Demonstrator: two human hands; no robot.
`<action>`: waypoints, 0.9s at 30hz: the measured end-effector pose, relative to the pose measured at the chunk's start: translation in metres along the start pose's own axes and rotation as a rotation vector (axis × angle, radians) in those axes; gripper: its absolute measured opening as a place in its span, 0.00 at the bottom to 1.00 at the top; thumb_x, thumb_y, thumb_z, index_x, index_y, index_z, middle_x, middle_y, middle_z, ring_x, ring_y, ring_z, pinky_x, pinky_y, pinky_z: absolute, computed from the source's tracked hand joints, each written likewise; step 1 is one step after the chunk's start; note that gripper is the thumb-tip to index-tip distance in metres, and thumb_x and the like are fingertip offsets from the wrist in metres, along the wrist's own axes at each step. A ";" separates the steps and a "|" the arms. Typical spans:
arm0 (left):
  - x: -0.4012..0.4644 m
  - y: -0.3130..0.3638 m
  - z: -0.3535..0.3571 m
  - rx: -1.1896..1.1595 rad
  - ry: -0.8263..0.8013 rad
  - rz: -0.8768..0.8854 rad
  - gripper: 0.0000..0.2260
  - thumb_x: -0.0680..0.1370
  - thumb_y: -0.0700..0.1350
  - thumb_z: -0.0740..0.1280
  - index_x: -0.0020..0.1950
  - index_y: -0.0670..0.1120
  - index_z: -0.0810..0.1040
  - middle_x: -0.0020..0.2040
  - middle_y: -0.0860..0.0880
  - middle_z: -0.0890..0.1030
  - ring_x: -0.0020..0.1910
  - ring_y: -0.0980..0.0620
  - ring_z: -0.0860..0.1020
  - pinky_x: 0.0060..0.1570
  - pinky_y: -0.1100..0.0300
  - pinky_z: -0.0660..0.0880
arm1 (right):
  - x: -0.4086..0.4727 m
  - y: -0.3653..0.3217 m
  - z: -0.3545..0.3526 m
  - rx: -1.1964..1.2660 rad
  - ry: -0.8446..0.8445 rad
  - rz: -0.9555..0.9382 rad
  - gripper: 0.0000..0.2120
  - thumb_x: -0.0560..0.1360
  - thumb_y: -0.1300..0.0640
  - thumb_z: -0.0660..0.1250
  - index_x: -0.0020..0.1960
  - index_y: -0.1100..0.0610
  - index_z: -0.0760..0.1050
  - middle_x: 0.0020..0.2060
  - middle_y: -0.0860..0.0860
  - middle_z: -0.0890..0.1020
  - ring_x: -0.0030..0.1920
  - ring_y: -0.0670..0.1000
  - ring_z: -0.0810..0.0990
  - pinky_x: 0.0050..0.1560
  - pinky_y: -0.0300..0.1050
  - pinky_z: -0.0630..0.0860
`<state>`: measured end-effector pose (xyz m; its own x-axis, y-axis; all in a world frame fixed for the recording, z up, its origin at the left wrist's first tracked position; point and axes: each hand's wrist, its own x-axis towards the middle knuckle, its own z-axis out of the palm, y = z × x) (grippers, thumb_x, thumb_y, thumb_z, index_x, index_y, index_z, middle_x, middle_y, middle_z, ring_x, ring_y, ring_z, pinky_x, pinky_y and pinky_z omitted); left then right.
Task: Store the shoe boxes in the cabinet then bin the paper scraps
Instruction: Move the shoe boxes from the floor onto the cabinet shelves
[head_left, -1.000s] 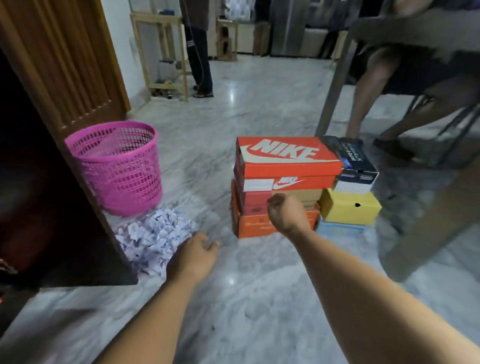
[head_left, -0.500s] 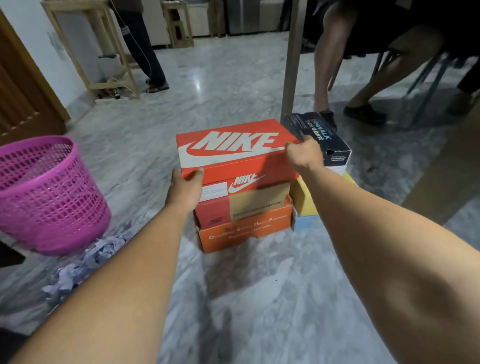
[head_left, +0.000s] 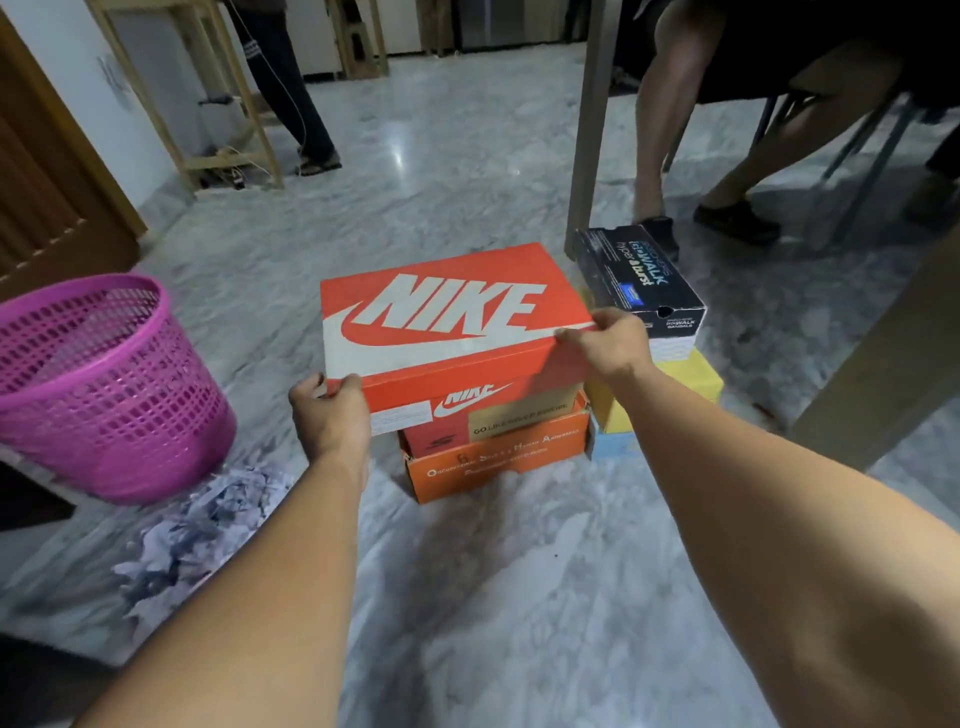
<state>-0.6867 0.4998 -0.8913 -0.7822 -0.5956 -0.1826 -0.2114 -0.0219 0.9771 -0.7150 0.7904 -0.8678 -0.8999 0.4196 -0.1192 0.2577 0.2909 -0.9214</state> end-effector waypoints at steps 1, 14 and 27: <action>-0.011 0.006 -0.012 0.019 0.015 0.010 0.20 0.73 0.49 0.69 0.65 0.50 0.76 0.54 0.53 0.81 0.51 0.47 0.81 0.53 0.51 0.80 | -0.012 -0.003 0.000 0.026 -0.002 0.013 0.24 0.71 0.59 0.79 0.64 0.63 0.76 0.52 0.54 0.84 0.50 0.55 0.83 0.59 0.51 0.80; -0.213 0.091 -0.287 -0.054 0.154 -0.420 0.05 0.72 0.40 0.69 0.44 0.46 0.84 0.34 0.55 0.83 0.31 0.61 0.77 0.36 0.60 0.72 | -0.319 -0.074 -0.038 -0.071 -0.058 0.093 0.22 0.71 0.52 0.73 0.63 0.53 0.72 0.54 0.63 0.81 0.47 0.47 0.84 0.46 0.31 0.77; -0.345 0.228 -0.648 -0.067 0.668 -0.422 0.04 0.69 0.47 0.68 0.43 0.51 0.81 0.44 0.45 0.85 0.45 0.44 0.83 0.44 0.50 0.79 | -0.589 -0.278 0.078 -0.091 -0.689 -0.267 0.17 0.68 0.51 0.69 0.54 0.42 0.68 0.45 0.44 0.79 0.42 0.41 0.80 0.41 0.29 0.73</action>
<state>-0.0849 0.1799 -0.5354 -0.1220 -0.8819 -0.4554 -0.3594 -0.3885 0.8485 -0.2841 0.3949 -0.5704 -0.9450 -0.3012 -0.1276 0.0001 0.3897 -0.9209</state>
